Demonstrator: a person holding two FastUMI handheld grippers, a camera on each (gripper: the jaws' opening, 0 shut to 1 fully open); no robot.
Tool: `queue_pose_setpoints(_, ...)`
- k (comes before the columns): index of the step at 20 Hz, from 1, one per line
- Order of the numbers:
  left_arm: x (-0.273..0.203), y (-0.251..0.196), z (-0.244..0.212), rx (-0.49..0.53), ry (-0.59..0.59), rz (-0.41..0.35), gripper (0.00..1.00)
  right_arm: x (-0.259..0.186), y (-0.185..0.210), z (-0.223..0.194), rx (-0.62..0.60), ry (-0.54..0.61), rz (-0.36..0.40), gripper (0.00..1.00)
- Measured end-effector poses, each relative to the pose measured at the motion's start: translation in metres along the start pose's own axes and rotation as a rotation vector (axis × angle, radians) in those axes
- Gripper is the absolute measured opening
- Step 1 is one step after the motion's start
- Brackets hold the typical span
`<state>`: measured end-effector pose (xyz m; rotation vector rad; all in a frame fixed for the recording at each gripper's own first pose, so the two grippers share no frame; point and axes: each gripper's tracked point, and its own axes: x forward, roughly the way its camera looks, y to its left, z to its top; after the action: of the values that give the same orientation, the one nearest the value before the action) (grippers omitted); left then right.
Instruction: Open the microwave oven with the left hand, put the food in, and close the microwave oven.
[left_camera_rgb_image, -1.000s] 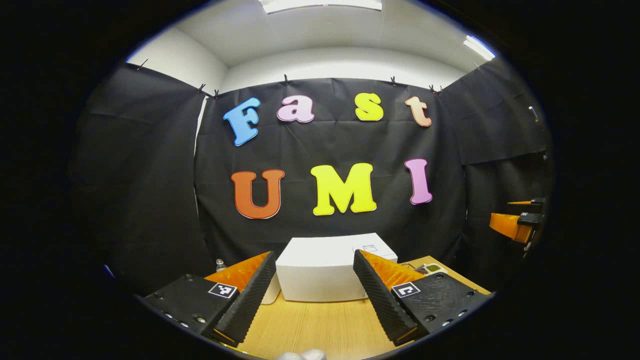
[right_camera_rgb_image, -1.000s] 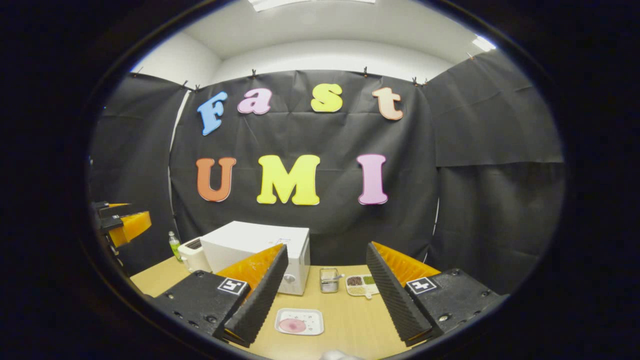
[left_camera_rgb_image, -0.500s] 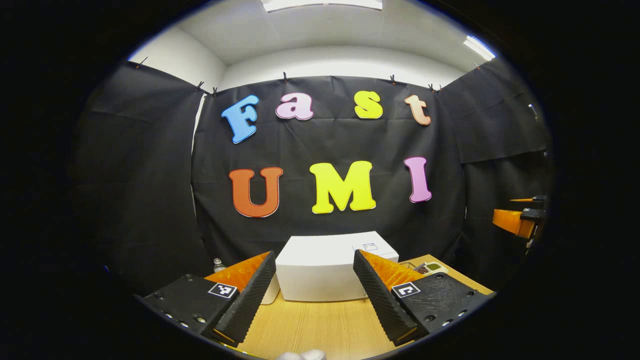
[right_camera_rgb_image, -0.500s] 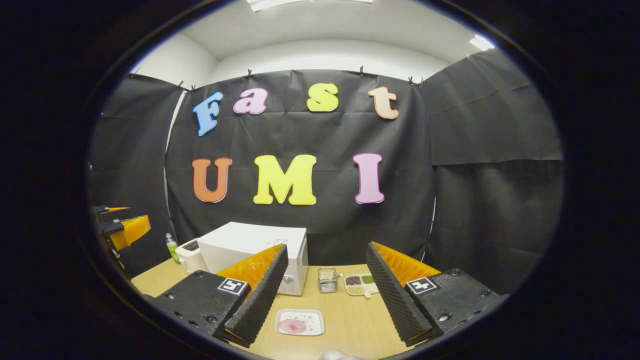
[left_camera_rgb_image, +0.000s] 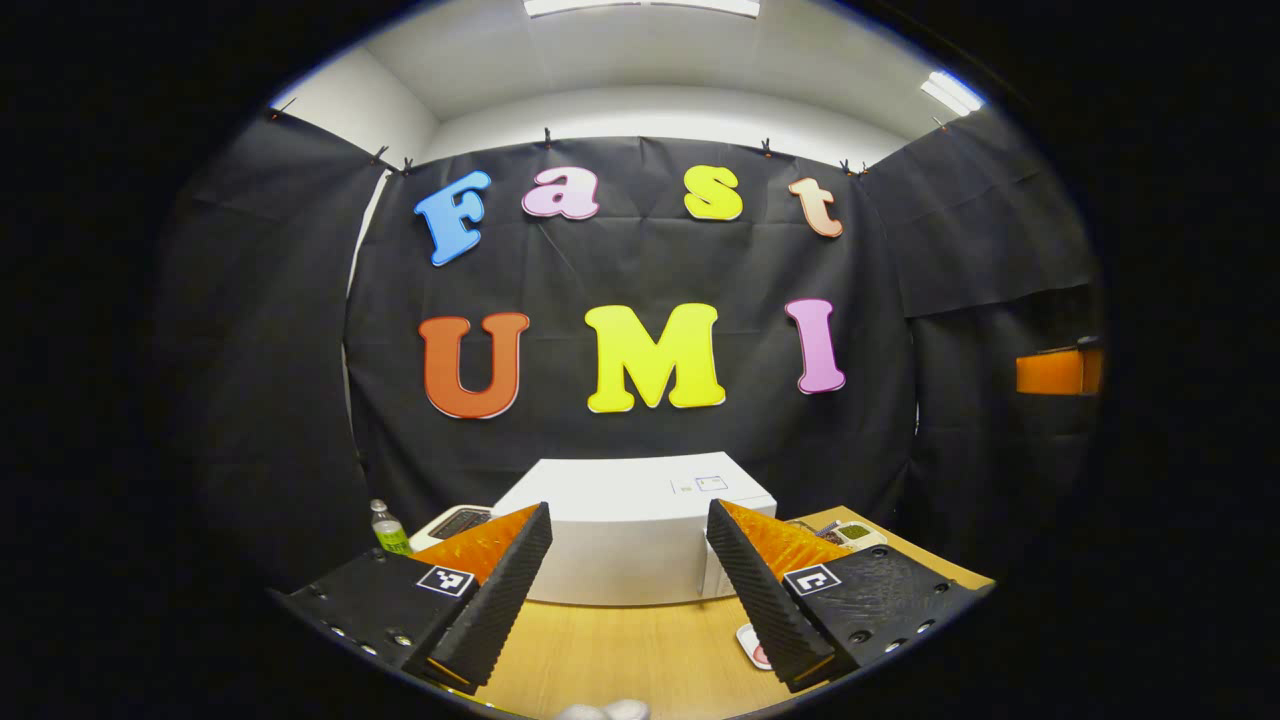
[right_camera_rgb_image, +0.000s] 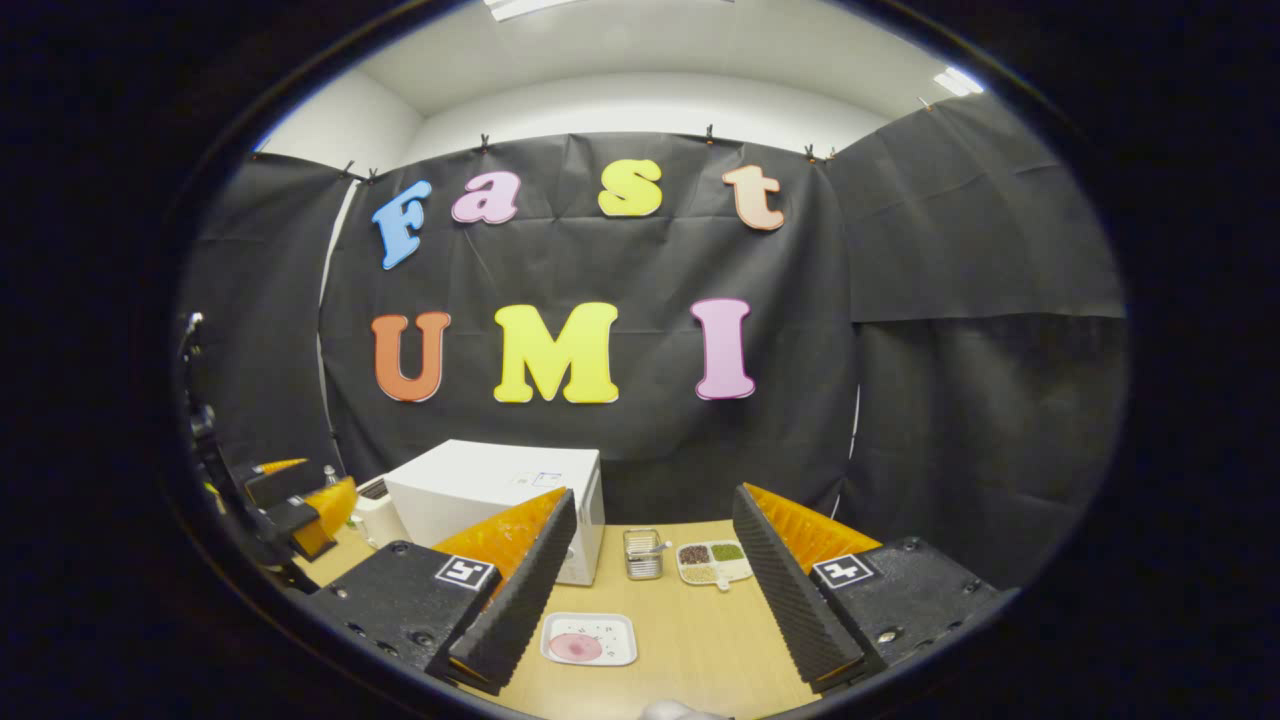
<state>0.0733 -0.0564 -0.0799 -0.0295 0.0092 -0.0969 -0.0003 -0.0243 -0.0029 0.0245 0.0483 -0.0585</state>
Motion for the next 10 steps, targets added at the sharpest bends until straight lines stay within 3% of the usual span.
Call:
queue_pose_setpoints(4,0.051,-0.033,-0.051,-0.011,0.056,-0.025,0.96,-0.005,-0.014,0.003,-0.019,0.009,-0.022,1.0)
queue_pose_setpoints(5,0.066,-0.041,-0.063,-0.006,0.072,-0.03,0.97,-0.005,-0.017,0.003,-0.029,0.012,-0.03,0.92)
queue_pose_setpoints(6,0.079,-0.05,-0.075,-0.005,0.083,-0.038,0.96,-0.006,-0.022,0.003,-0.042,0.018,-0.041,1.0)
queue_pose_setpoints(10,0.134,-0.074,-0.114,-0.009,0.118,-0.044,0.97,-0.007,-0.038,0.0,-0.039,0.056,-0.082,1.0)
